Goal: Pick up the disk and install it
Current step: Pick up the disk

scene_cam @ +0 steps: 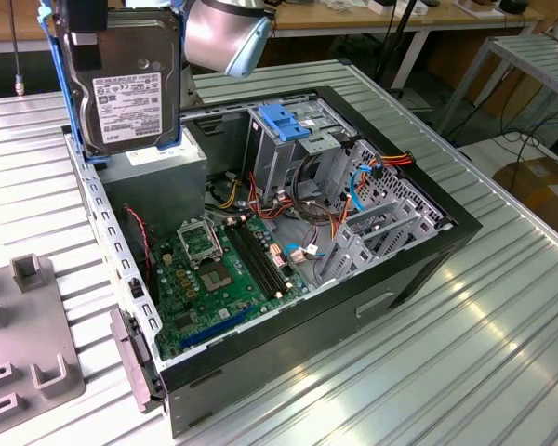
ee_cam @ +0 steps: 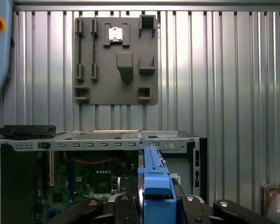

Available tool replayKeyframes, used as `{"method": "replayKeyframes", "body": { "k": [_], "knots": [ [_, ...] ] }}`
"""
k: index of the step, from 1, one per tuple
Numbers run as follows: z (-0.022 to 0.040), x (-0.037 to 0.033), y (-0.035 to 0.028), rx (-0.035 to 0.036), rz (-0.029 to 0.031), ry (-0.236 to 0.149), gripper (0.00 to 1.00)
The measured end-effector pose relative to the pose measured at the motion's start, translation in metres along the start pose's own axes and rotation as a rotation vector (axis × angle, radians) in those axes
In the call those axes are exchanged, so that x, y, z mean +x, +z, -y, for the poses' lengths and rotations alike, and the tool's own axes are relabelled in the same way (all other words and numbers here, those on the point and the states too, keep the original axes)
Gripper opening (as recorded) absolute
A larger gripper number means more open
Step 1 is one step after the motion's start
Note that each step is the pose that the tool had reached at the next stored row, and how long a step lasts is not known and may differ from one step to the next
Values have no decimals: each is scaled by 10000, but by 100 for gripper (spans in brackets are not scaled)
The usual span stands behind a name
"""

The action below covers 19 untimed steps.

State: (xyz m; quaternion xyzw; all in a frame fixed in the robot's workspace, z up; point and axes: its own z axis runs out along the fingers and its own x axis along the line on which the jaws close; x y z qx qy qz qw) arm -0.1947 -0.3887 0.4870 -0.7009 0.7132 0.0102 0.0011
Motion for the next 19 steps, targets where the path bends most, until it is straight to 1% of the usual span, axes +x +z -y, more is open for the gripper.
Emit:
{"method": "replayKeyframes", "body": {
  "k": [1,2,4,5,8,9,10,12,16,19],
  "knots": [
    [28,0,1,-1,1,0,37],
    [78,1,2,-2,2,1,37],
    [147,0,3,-6,1,0,37],
    [192,0,4,-7,1,0,37],
    [300,-2,5,-14,1,0,37],
    [347,-2,5,-18,0,0,37],
    [375,-3,5,-19,0,0,37],
    [454,-2,7,-23,1,1,37],
    [550,10,12,-25,1,2,37],
    [592,30,14,-25,2,1,37]
  ]
}}
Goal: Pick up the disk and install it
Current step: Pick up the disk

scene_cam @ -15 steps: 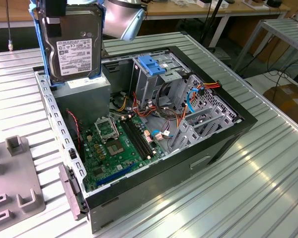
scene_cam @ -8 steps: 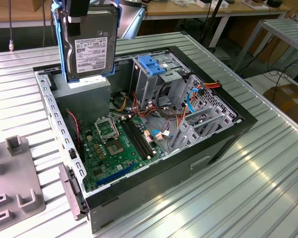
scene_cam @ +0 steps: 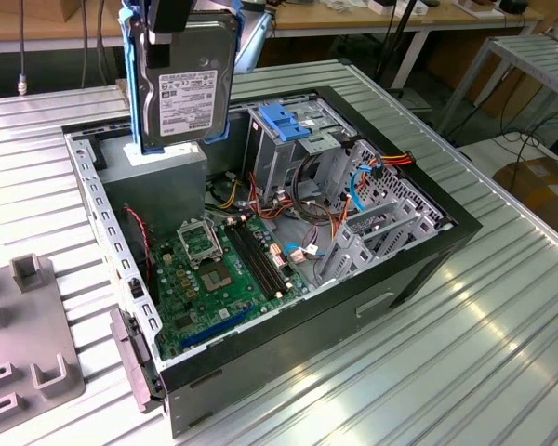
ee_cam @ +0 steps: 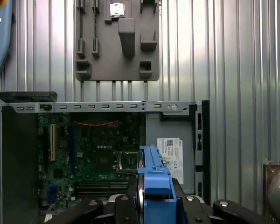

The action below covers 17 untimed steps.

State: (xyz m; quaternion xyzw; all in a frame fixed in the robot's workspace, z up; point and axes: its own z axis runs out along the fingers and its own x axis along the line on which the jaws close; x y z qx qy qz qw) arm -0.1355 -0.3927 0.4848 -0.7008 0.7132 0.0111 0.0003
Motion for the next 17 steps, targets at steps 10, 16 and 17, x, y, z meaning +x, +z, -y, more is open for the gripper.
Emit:
{"method": "replayKeyframes", "body": {
  "k": [10,16,17],
  "knots": [
    [40,16,0,0,-1,2,37],
    [145,17,0,0,0,13,37],
    [156,17,0,0,-1,15,37]
  ]
}}
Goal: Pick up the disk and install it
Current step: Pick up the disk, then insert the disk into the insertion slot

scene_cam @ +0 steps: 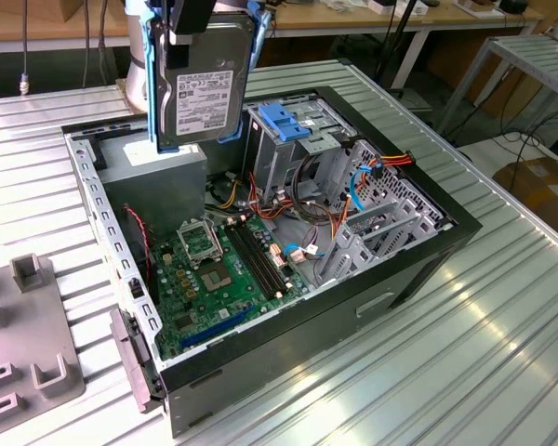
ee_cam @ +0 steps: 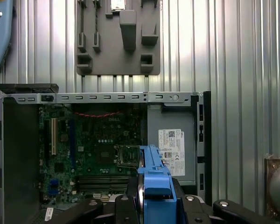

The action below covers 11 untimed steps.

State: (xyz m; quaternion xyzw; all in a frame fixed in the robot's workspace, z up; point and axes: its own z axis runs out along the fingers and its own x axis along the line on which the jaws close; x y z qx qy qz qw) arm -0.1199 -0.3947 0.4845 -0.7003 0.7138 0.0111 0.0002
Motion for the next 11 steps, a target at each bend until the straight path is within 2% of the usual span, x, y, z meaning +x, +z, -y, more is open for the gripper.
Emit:
{"method": "replayKeyframes", "body": {
  "k": [11],
  "knots": [
    [4,9,0,0,0,5,37]
  ]
}}
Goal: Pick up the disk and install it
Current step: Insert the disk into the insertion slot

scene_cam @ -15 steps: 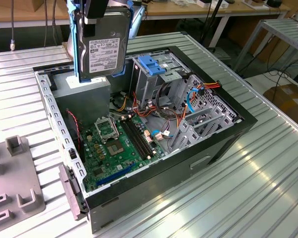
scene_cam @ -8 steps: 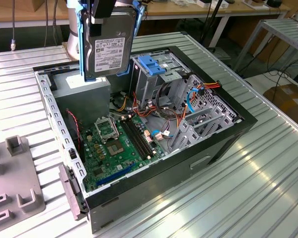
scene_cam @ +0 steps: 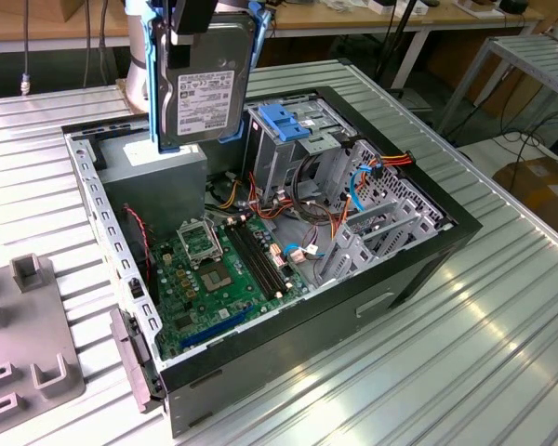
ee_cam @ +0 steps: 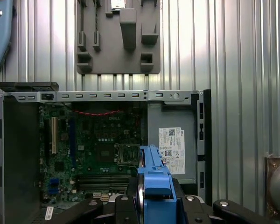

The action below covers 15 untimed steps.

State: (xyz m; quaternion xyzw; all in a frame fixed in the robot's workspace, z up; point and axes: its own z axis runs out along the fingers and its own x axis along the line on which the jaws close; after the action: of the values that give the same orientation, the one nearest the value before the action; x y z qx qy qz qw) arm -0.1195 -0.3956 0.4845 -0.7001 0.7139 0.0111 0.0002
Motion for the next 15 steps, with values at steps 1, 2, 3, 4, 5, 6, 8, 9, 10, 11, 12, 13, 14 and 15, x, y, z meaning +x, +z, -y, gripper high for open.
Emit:
{"method": "replayKeyframes", "body": {
  "k": [1,2,3,4,5,6,8,9,10,11,12,13,14,15],
  "knots": [
    [0,6,0,0,0,0,37],
    [0,13,0,0,0,1,37],
    [0,22,0,0,1,1,37],
    [0,28,0,0,1,1,37],
    [0,38,0,0,1,1,37],
    [0,43,0,1,1,1,37],
    [1,53,-1,0,1,1,37],
    [1,59,-1,1,1,1,37],
    [1,67,-1,1,0,1,37],
    [1,73,-1,0,0,1,37],
    [1,79,-1,1,1,1,37],
    [1,86,-1,1,1,1,37],
    [1,90,-1,0,1,1,37],
    [1,98,-1,0,0,1,37]
  ]
}}
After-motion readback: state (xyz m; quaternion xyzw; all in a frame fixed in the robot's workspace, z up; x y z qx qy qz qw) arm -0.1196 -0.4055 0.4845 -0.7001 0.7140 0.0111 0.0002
